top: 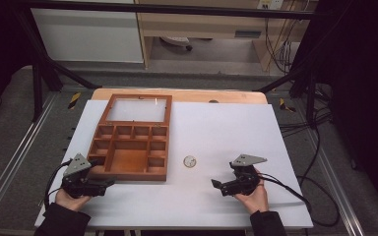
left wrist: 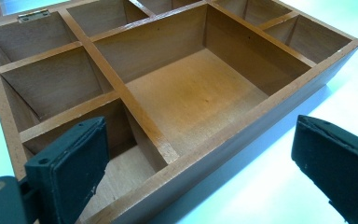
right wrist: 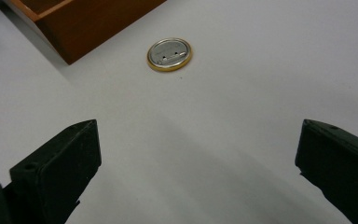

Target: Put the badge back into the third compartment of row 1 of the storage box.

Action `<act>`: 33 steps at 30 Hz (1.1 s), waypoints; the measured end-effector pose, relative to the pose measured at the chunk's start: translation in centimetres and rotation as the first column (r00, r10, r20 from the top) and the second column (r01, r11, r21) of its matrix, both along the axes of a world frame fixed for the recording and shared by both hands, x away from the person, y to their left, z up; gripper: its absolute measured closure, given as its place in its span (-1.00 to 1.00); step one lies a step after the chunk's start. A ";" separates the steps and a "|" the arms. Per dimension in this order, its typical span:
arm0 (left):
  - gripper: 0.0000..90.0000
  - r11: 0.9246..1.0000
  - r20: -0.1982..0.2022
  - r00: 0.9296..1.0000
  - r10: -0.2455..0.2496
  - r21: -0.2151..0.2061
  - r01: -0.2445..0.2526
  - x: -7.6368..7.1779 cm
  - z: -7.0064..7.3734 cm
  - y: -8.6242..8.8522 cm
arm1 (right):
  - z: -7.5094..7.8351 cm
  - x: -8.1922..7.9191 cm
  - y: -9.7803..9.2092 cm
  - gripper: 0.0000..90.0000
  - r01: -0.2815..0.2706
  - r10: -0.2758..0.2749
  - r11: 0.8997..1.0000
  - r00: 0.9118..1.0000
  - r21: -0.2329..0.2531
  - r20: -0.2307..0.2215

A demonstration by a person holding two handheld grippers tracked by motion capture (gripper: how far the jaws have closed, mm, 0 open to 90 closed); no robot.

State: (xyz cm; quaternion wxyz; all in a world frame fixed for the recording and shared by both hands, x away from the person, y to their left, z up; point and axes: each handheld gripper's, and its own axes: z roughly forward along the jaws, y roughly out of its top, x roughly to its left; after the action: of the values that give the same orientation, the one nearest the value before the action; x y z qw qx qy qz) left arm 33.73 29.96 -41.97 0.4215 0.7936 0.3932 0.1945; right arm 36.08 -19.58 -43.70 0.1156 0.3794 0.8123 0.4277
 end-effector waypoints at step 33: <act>-0.92 1.000 0.003 1.000 0.007 0.003 -0.007 0.0 0.0 0.1 | 1.3 3.8 7.4 -0.91 -0.029 0.029 0.997 1.000 -0.067 0.003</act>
State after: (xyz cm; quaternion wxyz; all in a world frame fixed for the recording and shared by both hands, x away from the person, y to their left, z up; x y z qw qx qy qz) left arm 33.70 30.04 -41.96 0.4205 0.7926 0.3950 0.1976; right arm 39.93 -12.16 -42.36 0.1235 0.3625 0.8314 0.4027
